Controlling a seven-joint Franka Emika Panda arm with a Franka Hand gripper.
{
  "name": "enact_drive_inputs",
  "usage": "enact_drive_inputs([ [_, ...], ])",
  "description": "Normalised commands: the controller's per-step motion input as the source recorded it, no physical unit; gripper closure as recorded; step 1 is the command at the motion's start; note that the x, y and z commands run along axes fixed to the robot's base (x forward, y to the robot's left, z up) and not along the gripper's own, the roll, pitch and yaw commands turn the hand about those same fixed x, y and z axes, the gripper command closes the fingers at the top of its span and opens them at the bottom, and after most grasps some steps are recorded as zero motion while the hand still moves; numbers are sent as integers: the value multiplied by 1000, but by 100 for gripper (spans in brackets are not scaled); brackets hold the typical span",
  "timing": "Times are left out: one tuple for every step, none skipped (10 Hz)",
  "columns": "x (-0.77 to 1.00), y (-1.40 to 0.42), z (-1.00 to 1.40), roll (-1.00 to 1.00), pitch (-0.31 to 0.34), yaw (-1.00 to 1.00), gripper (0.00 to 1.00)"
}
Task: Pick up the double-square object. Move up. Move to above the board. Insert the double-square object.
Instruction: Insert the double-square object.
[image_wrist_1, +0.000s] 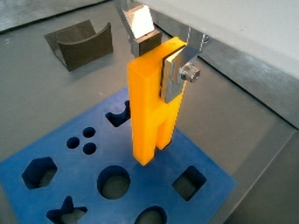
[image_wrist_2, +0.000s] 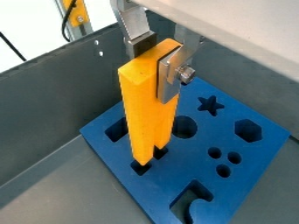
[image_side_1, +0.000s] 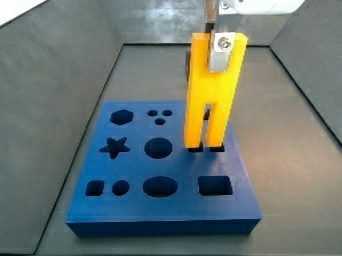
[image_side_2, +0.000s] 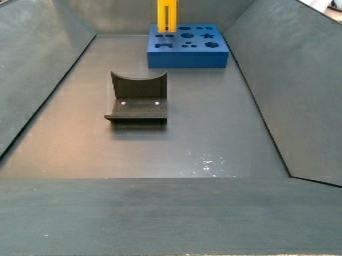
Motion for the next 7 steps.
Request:
enact_drive_inputs([
  [189, -17, -120, 6, 0, 0, 100],
  [254, 0, -180, 11, 0, 0, 100],
  [280, 0, -174, 6, 3, 0, 100],
  [277, 0, -129, 0, 4, 0, 100],
  [243, 0, -97, 0, 23, 0, 100],
  [0, 0, -14, 9, 27, -14, 100],
  [-220, 17, -74, 0, 53, 0, 100],
])
